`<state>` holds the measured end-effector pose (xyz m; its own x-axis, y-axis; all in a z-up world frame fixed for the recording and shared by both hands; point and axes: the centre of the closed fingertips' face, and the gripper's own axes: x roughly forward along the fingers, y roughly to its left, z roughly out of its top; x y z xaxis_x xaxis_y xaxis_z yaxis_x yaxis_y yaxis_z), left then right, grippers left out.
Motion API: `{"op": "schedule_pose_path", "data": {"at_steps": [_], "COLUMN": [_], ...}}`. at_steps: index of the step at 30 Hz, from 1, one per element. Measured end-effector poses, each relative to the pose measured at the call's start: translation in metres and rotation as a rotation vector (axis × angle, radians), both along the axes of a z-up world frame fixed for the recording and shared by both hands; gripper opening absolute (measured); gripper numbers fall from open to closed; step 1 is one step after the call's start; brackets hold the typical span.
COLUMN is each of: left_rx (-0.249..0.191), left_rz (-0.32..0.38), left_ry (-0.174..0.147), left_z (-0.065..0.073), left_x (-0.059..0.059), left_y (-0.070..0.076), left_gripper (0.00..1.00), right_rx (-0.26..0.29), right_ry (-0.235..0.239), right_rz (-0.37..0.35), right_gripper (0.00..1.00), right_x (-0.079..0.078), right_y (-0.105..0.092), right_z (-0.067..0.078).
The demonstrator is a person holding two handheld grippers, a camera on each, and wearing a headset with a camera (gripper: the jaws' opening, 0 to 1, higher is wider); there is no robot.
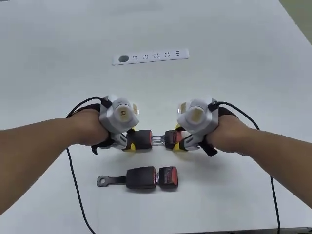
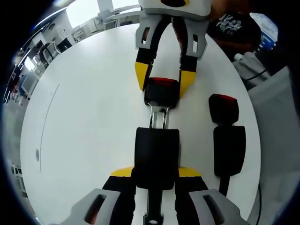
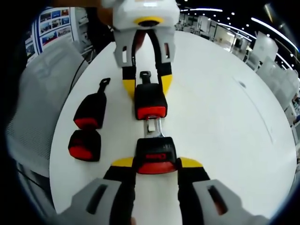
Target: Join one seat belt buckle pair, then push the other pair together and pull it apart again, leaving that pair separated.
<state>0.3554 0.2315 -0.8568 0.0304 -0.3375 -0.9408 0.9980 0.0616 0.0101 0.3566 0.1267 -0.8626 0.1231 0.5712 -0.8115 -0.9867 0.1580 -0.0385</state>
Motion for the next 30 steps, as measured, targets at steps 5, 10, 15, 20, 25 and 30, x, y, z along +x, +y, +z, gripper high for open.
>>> {"op": "schedule_pose_path", "data": {"at_steps": [5, 10, 15, 20, 25, 30], "left_rx": [0.014, 0.012, 0.004, 0.01, 0.021, 0.026], "left_rz": [0.001, 0.01, 0.004, 0.02, 0.027, 0.039], "left_ry": [0.001, 0.0, -0.009, -0.005, -0.006, -0.002], "left_z": [-0.002, -0.002, -0.001, -0.002, -0.001, -0.001], "left_x": [0.003, 0.003, 0.001, 0.002, 0.001, 0.002], "left_y": [0.0, 0.001, 0.001, 0.001, 0.0, 0.001], "left_gripper": [0.32, 0.32, 0.33, 0.33, 0.33, 0.33], "right_rx": [-0.026, -0.049, -0.102, -0.155, -0.191, -0.262], "right_ry": [-0.004, 0.005, 0.011, 0.036, 0.028, 0.009], "right_rz": [0.008, 0.009, -0.019, -0.046, -0.044, -0.028], "right_gripper": [0.35, 0.35, 0.35, 0.36, 0.36, 0.36], "right_x": [-0.007, -0.016, -0.019, -0.029, -0.032, -0.026], "right_y": [-0.031, -0.072, -0.109, -0.143, -0.147, -0.147], "right_z": [0.0, 0.001, 0.001, 0.002, 0.004, 0.002]}}
